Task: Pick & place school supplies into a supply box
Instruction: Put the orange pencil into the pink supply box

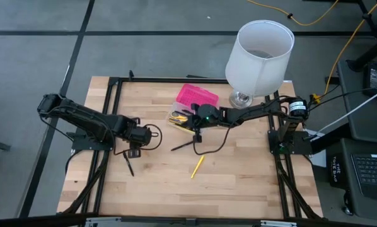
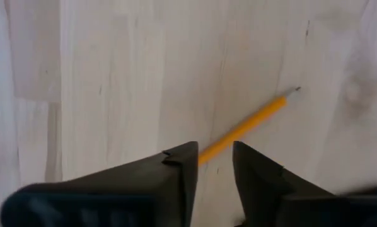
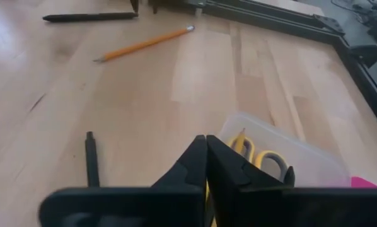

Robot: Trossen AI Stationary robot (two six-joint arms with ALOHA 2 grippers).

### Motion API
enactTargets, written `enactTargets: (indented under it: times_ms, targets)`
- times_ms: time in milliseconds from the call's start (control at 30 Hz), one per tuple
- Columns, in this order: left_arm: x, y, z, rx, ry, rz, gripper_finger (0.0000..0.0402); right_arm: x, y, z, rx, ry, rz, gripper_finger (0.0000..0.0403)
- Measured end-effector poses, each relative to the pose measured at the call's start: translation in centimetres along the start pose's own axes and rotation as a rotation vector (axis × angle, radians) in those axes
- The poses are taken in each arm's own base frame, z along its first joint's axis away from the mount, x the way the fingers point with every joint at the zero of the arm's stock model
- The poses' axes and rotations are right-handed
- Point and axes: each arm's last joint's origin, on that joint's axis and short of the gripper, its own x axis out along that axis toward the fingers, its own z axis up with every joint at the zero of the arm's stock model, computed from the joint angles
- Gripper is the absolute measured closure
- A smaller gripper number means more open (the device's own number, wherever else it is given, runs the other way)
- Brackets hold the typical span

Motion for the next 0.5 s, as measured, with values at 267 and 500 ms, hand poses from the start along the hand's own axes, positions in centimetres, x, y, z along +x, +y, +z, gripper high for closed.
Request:
enactTargets:
  times_ms: [267, 500]
  targets:
    - [0.8, -1.1, -1.3, 0.084, 0.026, 0.029, 0.0260, 0.0, 0.0, 0.0, -0.002, -0.001, 0.005, 0.0376]
    - [2.3, -1.2, -2.9, 0.077, 0.079, 0.063, 0.0242, 0.0, 0.0, 0.0, -0.001, -0.001, 0.005, 0.0393]
